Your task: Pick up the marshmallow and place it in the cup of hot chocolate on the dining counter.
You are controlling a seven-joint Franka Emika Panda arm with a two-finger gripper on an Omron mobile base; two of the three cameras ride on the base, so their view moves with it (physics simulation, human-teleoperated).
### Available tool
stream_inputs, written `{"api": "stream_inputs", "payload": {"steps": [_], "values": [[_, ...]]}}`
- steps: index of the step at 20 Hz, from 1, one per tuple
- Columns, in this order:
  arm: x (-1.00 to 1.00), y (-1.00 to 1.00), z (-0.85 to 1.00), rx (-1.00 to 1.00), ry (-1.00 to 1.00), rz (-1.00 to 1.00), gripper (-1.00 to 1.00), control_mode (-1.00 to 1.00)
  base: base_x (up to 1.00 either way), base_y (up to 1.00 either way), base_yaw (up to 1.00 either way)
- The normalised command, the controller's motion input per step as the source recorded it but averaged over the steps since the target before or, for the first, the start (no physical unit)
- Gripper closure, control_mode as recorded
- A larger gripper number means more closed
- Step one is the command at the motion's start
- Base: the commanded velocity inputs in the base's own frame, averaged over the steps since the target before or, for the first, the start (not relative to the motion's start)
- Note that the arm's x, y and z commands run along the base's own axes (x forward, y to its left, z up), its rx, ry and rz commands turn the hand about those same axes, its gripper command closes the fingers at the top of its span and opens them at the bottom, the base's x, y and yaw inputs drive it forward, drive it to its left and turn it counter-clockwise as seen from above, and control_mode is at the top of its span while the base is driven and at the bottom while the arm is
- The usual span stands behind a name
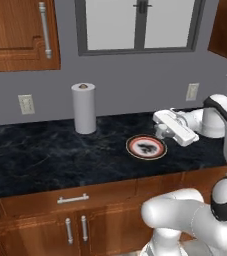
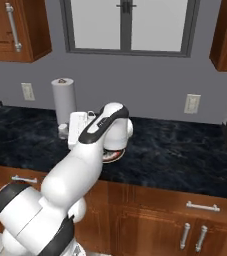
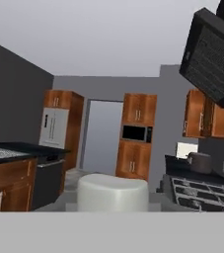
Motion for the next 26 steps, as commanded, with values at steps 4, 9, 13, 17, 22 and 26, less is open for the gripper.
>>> {"api": "stream_inputs", "payload": {"steps": [4, 9, 13, 17, 22, 26], "values": [[0.00, 0.00, 0.00, 0.00, 0.00, 0.00, 1.00, 1.00, -1.00, 0.10, -0.11], [0.00, 0.00, 0.00, 0.00, 0.00, 0.00, 1.00, 1.00, -1.00, 0.75, -0.09], [0.00, 0.00, 0.00, 0.00, 0.00, 0.00, 1.00, 1.00, -1.00, 1.00, 0.10], [0.00, 0.00, 0.00, 0.00, 0.00, 0.00, 1.00, 1.00, -0.20, 0.81, 0.69], [0.00, 0.00, 0.00, 0.00, 0.00, 0.00, 1.00, 1.00, 0.00, 0.15, 0.98], [0.00, 0.00, 0.00, 0.00, 0.00, 0.00, 1.00, 1.00, 0.00, 0.04, 1.00]]}}
